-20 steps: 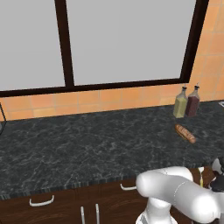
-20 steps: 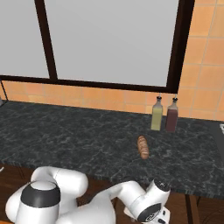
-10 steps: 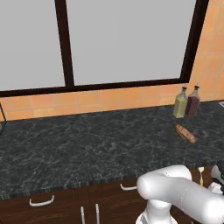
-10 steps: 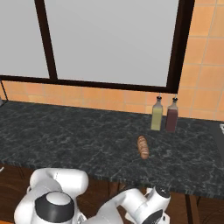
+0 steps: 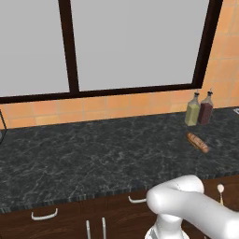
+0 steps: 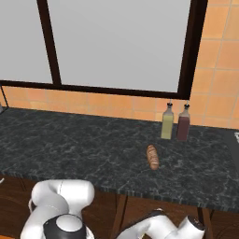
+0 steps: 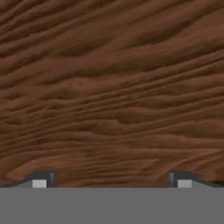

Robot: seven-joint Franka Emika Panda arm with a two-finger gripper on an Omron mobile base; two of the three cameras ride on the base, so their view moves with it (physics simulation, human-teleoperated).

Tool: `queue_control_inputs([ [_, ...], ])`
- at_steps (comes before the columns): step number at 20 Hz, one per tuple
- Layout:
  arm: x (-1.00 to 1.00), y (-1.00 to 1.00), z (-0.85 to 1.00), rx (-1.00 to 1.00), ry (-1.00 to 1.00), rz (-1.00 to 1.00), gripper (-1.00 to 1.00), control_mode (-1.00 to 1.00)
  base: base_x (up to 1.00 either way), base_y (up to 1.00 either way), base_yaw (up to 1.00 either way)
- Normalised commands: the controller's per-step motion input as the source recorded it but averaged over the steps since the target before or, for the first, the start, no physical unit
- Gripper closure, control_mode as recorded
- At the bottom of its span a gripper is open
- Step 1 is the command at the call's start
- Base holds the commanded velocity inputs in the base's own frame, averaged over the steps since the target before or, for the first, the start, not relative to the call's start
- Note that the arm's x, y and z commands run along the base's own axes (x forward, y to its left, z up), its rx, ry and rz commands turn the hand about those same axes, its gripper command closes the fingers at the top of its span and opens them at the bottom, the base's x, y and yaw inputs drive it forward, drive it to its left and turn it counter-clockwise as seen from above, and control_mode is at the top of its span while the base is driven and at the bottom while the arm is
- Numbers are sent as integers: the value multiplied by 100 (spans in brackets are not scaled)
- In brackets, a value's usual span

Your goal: Pick the dish brush from the drawer and place it on the counter.

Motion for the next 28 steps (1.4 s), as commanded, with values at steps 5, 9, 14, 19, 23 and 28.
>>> queue_control_inputs([
  [5,-98,-68,37,10,27,-15,-100,-100,0,0,0],
  [9,16,39,66,-3,-18,0,-100,-100,0,0,0],
  [14,68,77,7,-10,-10,0,-100,-100,0,0,0],
  [19,9,96,0,-21,-34,-9,-100,-100,0,0,0],
  [23,5,66,0,-13,-28,-13,-100,-100,0,0,0],
  [28,32,15,0,-4,-7,-12,-100,-100,0,0,0],
])
